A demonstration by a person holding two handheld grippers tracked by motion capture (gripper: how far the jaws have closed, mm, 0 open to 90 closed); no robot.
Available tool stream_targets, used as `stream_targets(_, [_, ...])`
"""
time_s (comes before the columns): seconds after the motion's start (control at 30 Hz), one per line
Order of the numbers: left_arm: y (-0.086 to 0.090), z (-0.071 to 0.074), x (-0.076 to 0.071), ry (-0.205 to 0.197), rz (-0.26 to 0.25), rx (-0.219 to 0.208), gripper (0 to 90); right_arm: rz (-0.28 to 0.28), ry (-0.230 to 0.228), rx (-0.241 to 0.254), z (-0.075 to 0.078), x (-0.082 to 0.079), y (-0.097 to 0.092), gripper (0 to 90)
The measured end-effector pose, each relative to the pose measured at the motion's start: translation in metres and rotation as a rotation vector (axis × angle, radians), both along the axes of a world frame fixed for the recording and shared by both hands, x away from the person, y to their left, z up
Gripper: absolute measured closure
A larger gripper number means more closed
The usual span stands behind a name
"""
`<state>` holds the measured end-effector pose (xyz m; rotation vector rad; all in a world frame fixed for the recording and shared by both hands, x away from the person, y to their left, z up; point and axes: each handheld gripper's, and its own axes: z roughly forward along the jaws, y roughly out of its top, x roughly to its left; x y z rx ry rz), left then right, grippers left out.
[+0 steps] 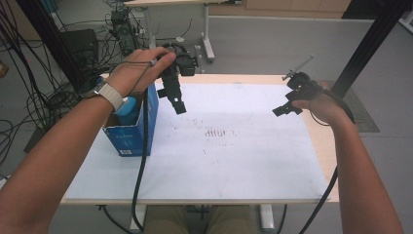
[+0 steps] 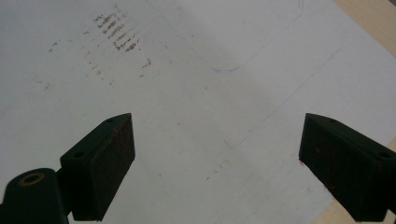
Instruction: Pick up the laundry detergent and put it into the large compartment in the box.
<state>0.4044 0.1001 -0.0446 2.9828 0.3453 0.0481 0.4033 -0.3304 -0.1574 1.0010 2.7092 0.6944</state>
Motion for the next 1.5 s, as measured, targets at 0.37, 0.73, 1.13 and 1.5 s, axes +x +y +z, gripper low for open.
stream_targets(0.37, [-0.007, -0.006, -0.004, -0.017, -0.056, 0.006, 6.8, -0.004, 0.004, 0.002, -0.002, -0.002, 0.001, 10.5])
stream_targets(0.73, [-0.016, -0.016, -0.001, -0.001, -0.108, 0.019, 6.9, -0.009, 0.014, 0.005, -0.007, 0.001, 0.001, 10.6])
stream_targets(1.13, [-0.021, -0.022, -0.004, -0.008, -0.130, 0.012, 6.9, -0.012, 0.015, 0.003, -0.009, 0.003, 0.002, 10.5])
stream_targets(1.5, [-0.017, -0.022, -0.006, -0.009, -0.130, 0.010, 6.8, -0.009, 0.019, -0.001, -0.009, 0.003, 0.005, 10.5])
